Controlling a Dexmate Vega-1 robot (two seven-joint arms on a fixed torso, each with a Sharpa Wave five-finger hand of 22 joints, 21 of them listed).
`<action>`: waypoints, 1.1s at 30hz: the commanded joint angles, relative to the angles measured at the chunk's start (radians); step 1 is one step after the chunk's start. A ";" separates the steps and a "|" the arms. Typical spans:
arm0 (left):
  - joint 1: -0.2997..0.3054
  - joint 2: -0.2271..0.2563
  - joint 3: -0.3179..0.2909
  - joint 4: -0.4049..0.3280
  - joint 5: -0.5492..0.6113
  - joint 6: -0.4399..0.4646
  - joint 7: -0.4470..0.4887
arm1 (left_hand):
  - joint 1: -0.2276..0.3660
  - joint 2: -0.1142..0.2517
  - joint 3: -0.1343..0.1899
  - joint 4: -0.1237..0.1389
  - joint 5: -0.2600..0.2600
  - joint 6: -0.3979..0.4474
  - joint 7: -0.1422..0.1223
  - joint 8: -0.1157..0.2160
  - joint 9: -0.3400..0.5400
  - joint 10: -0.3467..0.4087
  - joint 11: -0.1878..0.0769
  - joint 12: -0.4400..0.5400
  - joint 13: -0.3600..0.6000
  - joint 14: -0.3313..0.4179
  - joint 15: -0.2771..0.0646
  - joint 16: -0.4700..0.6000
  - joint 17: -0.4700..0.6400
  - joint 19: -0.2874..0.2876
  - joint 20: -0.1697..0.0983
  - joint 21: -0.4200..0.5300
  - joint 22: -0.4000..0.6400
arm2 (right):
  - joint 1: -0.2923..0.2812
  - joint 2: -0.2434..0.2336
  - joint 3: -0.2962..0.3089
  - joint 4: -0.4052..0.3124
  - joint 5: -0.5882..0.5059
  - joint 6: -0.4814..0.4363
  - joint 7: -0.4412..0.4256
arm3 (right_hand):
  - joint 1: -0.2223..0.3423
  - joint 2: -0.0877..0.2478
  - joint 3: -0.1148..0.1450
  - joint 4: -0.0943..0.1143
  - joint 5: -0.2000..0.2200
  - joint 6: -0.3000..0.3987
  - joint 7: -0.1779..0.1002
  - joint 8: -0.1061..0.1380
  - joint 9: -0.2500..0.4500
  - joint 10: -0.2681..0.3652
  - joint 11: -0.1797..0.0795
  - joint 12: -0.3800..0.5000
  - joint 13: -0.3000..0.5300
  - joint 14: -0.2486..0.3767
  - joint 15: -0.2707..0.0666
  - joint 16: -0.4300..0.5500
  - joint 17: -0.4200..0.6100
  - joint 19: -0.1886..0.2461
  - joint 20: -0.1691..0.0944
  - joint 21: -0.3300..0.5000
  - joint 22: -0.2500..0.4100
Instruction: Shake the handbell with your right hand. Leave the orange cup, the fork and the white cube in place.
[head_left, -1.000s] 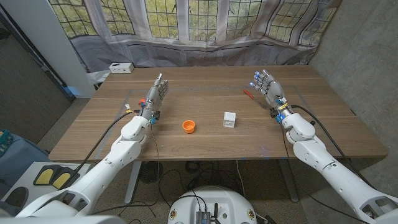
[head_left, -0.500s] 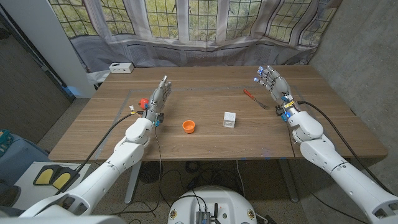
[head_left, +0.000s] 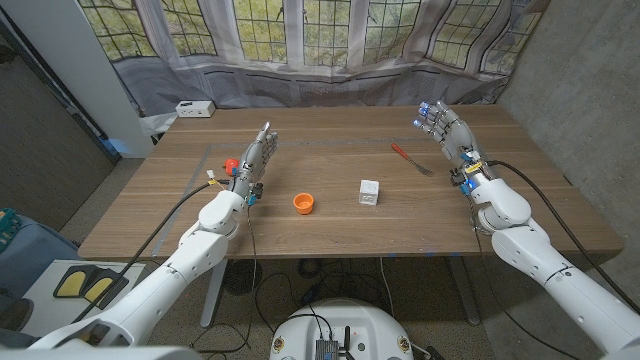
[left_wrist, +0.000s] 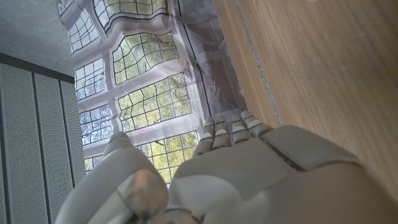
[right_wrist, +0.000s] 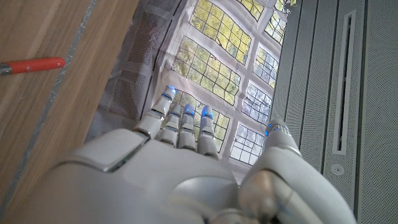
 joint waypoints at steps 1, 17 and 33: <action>0.023 0.021 -0.005 -0.043 -0.005 0.000 -0.014 | 0.008 0.001 0.003 -0.009 -0.002 0.013 0.012 0.006 0.004 0.014 0.006 0.004 0.006 0.021 0.007 0.008 0.005 0.013 0.010 0.006 0.003 | -0.088 -0.035 0.050 -0.083 -0.009 0.048 -0.014 | 0.007 0.013 -0.003 -0.003 0.002 -0.002 0.020 -0.005 0.002 0.008 0.001 0.005 0.002 0.015 -0.001 0.012 0.004 0.021 -0.003 0.010 0.002; 0.040 0.040 -0.029 -0.043 -0.025 -0.032 -0.044 | 0.011 0.003 0.004 -0.013 -0.003 0.027 0.013 0.004 0.004 0.034 0.009 0.008 0.006 0.041 0.009 0.010 0.005 0.035 0.023 0.010 0.004 | -0.170 -0.041 0.096 -0.172 -0.073 0.083 -0.070 | 0.023 0.015 0.001 -0.011 0.003 -0.011 0.031 -0.015 0.002 0.006 0.006 -0.001 0.002 0.006 0.005 0.004 0.002 0.020 -0.005 0.006 0.001; 0.067 0.058 -0.046 -0.068 -0.044 -0.038 -0.057 | 0.013 0.004 0.004 -0.016 -0.004 0.037 0.014 0.002 0.004 0.043 0.012 0.007 0.007 0.051 0.010 0.008 0.005 0.043 0.031 0.008 0.004 | -0.297 -0.053 0.169 -0.262 -0.101 0.094 -0.110 | 0.033 0.019 0.002 -0.014 0.002 0.003 0.034 -0.015 0.002 0.022 0.007 0.001 0.004 0.010 0.007 0.002 0.004 0.030 0.003 0.006 0.001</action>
